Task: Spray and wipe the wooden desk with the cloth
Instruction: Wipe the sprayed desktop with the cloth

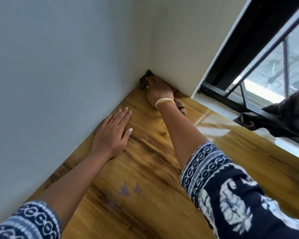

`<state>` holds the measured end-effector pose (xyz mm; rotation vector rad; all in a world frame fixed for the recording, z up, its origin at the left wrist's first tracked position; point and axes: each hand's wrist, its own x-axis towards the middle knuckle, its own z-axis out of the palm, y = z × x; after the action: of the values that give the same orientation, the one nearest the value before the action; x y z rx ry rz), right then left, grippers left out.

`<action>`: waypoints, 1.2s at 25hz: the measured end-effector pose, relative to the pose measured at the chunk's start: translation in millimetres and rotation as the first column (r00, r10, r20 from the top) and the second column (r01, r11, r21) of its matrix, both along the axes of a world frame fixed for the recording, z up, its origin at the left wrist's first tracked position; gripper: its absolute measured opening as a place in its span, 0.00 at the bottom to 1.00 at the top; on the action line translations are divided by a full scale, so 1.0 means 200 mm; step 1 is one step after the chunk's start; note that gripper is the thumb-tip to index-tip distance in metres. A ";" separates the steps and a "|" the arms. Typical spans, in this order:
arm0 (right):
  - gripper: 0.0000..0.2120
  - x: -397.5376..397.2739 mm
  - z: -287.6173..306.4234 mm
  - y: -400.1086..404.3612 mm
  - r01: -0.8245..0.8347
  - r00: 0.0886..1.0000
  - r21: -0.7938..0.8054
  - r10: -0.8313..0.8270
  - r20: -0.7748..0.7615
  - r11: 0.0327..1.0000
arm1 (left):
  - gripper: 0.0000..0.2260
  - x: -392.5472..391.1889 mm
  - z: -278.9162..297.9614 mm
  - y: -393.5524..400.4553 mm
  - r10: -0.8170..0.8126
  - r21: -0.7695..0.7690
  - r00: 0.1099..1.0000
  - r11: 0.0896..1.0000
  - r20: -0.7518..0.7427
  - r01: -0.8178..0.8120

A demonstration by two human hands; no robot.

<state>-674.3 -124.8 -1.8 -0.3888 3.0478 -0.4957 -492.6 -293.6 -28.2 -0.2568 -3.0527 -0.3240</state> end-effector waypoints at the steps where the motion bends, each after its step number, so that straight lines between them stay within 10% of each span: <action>1: 0.23 0.04 0.00 -0.03 0.008 1.000 -0.005 -0.008 0.013 1.000 | 0.29 0.00 0.00 0.00 -0.002 0.005 1.000 1.000 0.010 0.002; 6: 0.24 0.40 -0.05 0.18 0.202 0.979 0.003 -0.201 -0.044 0.979 | 0.28 0.00 0.01 0.00 -0.004 -0.004 1.000 1.000 0.017 0.004; 12: 0.27 0.64 -0.02 0.34 0.748 0.656 0.125 -0.755 0.013 0.652 | 0.28 0.00 0.00 0.00 0.005 -0.006 1.000 1.000 0.020 -0.005; 16: 0.25 0.41 -0.02 -0.03 0.295 0.955 0.056 -0.297 0.023 0.954 | 0.29 0.00 0.00 0.00 -0.002 -0.007 1.000 1.000 0.007 0.002; 20: 0.24 0.34 0.02 0.06 -0.171 0.983 0.043 0.167 0.076 0.984 | 0.29 0.00 0.00 0.00 -0.004 -0.014 1.000 1.000 0.011 0.004; 23: 0.23 0.50 -0.02 0.43 0.201 0.977 0.015 -0.199 -0.070 0.979 | 0.28 0.00 0.00 -0.01 -0.005 0.001 1.000 1.000 0.020 0.005; 26: 0.24 0.71 -0.06 0.63 0.705 0.708 0.027 -0.701 -0.086 0.709 | 0.28 0.00 -0.01 0.00 -0.003 -0.003 1.000 1.000 0.021 0.003; 28: 0.27 0.73 -0.06 0.52 0.797 0.604 0.073 -0.794 -0.067 0.600 | 0.28 0.00 -0.01 0.00 -0.003 -0.001 1.000 1.000 0.014 0.003; 30: 0.30 0.68 -0.04 0.31 0.688 0.726 0.094 -0.685 -0.069 0.720 | 0.28 0.00 -0.01 0.00 -0.006 -0.004 1.000 1.000 0.011 0.006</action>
<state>-538.0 -62.9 -9.0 0.7970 3.1325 -0.3117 -492.2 -294.1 -30.5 -0.2656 -3.0645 -0.3212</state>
